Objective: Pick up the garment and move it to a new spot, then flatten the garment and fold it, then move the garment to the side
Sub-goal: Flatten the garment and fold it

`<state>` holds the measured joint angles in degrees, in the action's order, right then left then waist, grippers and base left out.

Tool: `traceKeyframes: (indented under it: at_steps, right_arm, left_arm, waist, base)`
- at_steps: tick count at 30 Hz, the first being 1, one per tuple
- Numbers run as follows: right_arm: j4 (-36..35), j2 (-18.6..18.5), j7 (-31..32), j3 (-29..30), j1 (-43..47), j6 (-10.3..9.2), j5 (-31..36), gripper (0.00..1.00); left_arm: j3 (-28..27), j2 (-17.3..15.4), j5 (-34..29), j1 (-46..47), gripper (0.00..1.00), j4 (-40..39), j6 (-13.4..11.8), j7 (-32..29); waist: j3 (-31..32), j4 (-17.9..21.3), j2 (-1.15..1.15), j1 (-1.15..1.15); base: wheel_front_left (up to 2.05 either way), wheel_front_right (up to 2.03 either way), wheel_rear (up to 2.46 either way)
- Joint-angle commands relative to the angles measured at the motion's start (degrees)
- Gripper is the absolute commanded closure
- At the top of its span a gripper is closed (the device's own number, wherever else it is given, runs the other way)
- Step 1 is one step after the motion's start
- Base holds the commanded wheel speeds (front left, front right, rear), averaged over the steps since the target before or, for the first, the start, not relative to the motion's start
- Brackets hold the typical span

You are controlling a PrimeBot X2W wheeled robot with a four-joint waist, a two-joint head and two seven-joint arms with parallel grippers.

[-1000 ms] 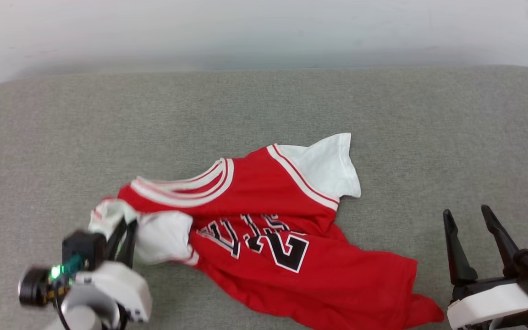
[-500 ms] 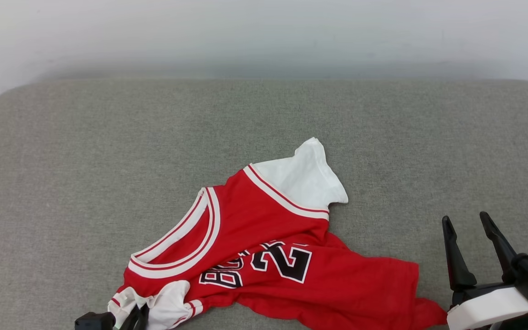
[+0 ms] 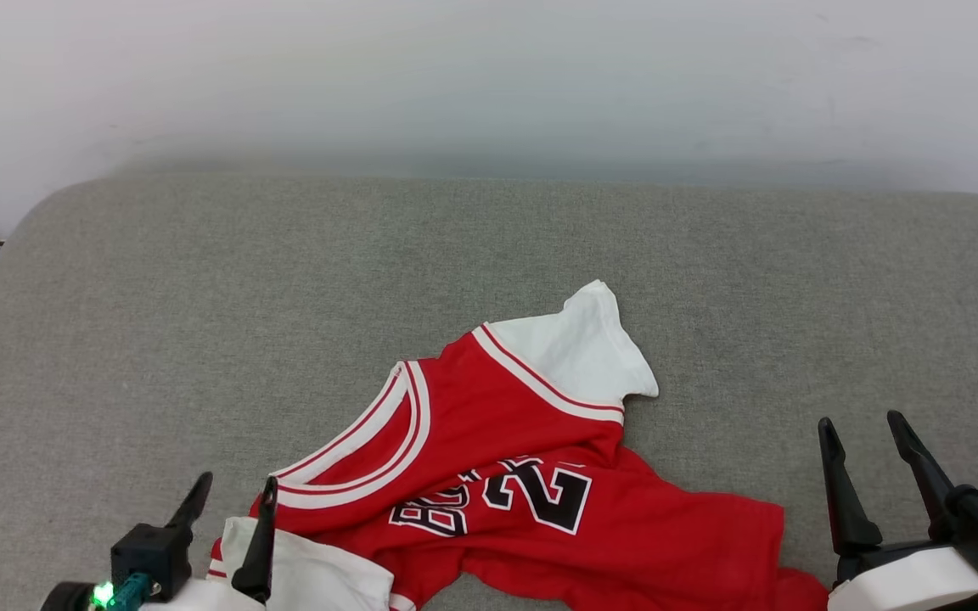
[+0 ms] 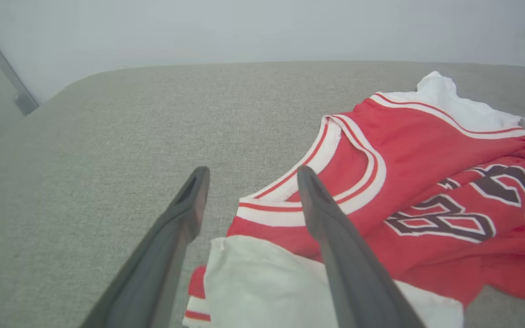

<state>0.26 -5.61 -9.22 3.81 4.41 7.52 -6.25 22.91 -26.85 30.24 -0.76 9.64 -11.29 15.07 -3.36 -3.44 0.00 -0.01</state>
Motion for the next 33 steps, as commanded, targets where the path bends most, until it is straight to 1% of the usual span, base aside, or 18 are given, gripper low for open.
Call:
traceKeyframes:
  at_steps: [1, 3, 5, 9, 15, 20, 23, 26, 27, 30, 33]
  right_arm:
    - [0.0, 0.2, -0.3, 0.0, 0.5, -0.06, -0.1, 0.0]
    - [0.2, 0.3, -0.3, -0.1, 0.5, -0.06, -0.1, 0.0]
    - [0.3, 0.4, -0.2, -0.3, 0.3, -0.06, 0.1, 0.0]
    - [0.4, 0.3, -0.2, -0.8, -0.4, -0.06, 0.0, 0.0]
    - [0.5, -0.4, -0.1, -1.0, -1.2, -0.07, -0.1, 0.0]
    - [0.9, -0.5, -0.1, -1.1, -1.7, -0.07, -0.1, 0.0]
    - [1.0, -0.6, -0.1, -1.3, -2.3, -0.06, -0.1, 0.0]
    - [1.1, -0.6, -0.2, -1.5, -2.6, -0.06, -0.1, 0.0]
    - [1.2, -0.7, -0.2, -1.6, -2.9, -0.06, -0.1, 0.0]
    - [1.3, -0.8, -0.3, -1.9, -3.5, -0.07, -0.1, 0.0]
    - [1.5, -0.8, -0.3, -2.1, -3.9, -0.06, 0.0, 0.0]
  left_arm:
    - [-0.2, -0.6, -0.4, 0.1, 0.0, -0.3, -0.2, 0.1]
    - [-0.4, -2.5, -1.3, 1.7, 0.0, -2.6, 0.2, -0.8]
    - [-0.5, -4.5, -1.3, 3.3, 0.0, -4.4, 1.3, -2.9]
    - [-1.0, -8.6, 0.5, 7.2, 0.0, -7.5, 4.4, -9.5]
    - [-1.1, -14.2, 6.6, 12.9, 0.0, -10.5, 9.4, -24.5]
    - [0.8, -18.0, 11.6, 17.0, 0.0, -11.7, 13.3, -38.5]
    - [2.5, -19.5, 13.8, 19.1, 0.0, -11.9, 14.7, -45.7]
    - [4.6, -20.4, 14.6, 21.2, 0.0, -11.5, 15.6, -51.6]
    - [5.5, -20.8, 14.2, 21.8, 0.0, -11.2, 16.0, -53.1]
    - [8.0, -19.9, 15.2, 22.8, 0.0, -10.0, 16.8, -56.9]
    - [10.1, -20.3, 15.5, 23.7, 0.0, -7.9, 17.5, -59.9]
  waist:
    - [0.1, 0.0, 0.0, 0.01]
    - [0.4, 0.0, 0.0, 0.01]
    - [0.5, 0.2, 0.0, 0.01]
    - [0.4, 0.8, 0.0, 0.01]
    - [-0.7, 2.1, 0.0, 0.01]
    - [-1.6, 3.1, 0.0, 0.01]
    - [-2.1, 3.6, 0.0, 0.01]
    - [-2.8, 4.3, 0.0, 0.01]
    - [-3.0, 4.5, 0.0, 0.01]
    - [-3.7, 5.2, 0.0, 0.01]
    - [-4.5, 5.9, 0.0, 0.01]
  base:
    - [0.0, 0.0, 0.0]
    - [0.0, 0.0, 0.0]
    - [0.0, 0.0, 0.0]
    - [0.0, 0.0, 0.0]
    - [0.0, 0.0, 0.0]
    - [0.0, 0.0, 0.0]
    - [0.0, 0.0, 0.0]
    - [0.0, 0.0, 0.0]
    - [0.0, 0.0, 0.0]
    - [0.0, 0.0, 0.0]
    - [0.0, 0.0, 0.0]
